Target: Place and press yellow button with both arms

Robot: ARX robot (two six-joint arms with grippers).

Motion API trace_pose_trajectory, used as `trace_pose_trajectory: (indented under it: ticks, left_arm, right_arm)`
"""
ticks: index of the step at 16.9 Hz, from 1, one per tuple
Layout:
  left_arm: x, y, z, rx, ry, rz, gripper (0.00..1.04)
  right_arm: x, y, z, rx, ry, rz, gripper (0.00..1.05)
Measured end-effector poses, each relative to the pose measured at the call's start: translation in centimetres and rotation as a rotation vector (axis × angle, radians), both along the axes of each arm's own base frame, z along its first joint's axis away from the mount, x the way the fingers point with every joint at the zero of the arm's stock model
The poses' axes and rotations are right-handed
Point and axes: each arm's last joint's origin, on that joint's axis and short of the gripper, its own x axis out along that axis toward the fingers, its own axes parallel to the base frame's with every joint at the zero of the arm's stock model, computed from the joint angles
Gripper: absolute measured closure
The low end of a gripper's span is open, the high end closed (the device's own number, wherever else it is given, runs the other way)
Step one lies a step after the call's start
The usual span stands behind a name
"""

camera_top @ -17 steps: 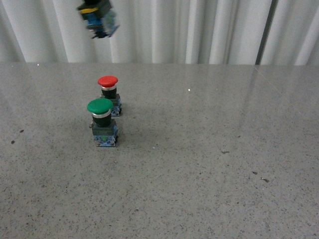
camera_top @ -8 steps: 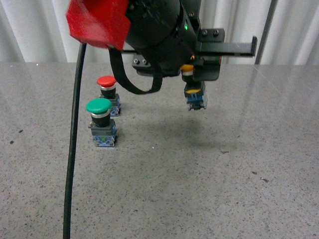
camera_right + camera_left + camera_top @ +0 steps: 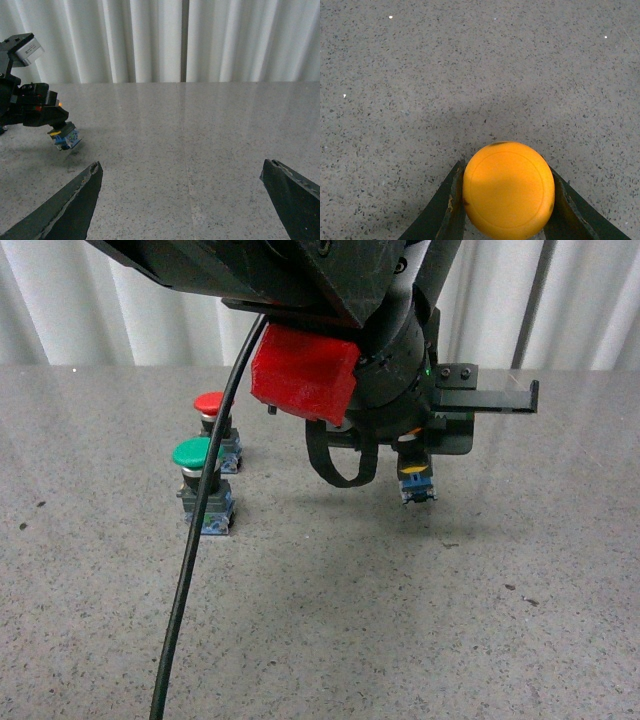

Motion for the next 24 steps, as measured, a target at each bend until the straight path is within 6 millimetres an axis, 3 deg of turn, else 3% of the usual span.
trace_pose_trajectory:
  ticks: [4,7,11,12,14,15,17,20,22,24]
  left_arm:
    - [0.7,-0.4,-0.7,0.021,0.03,0.025,0.72]
    - [1.0,-0.3,-0.5,0.017,0.027,0.037,0.49]
    - [1.1,-0.4,0.0,0.006,0.005,0.032,0.09]
    - [1.2,-0.2,0.3,0.004,-0.005,0.032,0.05]
    - [1.2,0.2,2.0,-0.019,-0.056,0.033,0.07]
    - [0.7,1.5,4.8,-0.028,-0.176,0.048,0.07]
    - [0.3,2.4,6.3,-0.023,-0.247,0.053,0.07]
    - [-3.8,7.1,12.6,0.059,-0.548,0.07,0.07]
    - [-7.4,9.9,14.1,0.161,-0.677,0.077,0.07]
    - [-11.3,12.7,14.1,0.266,-0.744,0.056,0.07]
  right_arm:
    - [0.0,0.0,0.0,0.0,0.0,0.0,0.07]
    - [0.0,0.0,0.0,0.0,0.0,0.0,0.07]
    - [0.0,0.0,0.0,0.0,0.0,0.0,0.07]
    - [0.0,0.0,0.0,0.0,0.0,0.0,0.07]
    - [0.0,0.0,0.0,0.0,0.0,0.0,0.07]
    - [0.0,0.0,0.0,0.0,0.0,0.0,0.07]
    - [0.0,0.0,0.0,0.0,0.0,0.0,0.07]
    - [0.0,0.0,0.0,0.0,0.0,0.0,0.07]
    - [0.0,0.0,0.0,0.0,0.0,0.0,0.07]
    - [0.0,0.0,0.0,0.0,0.0,0.0,0.07]
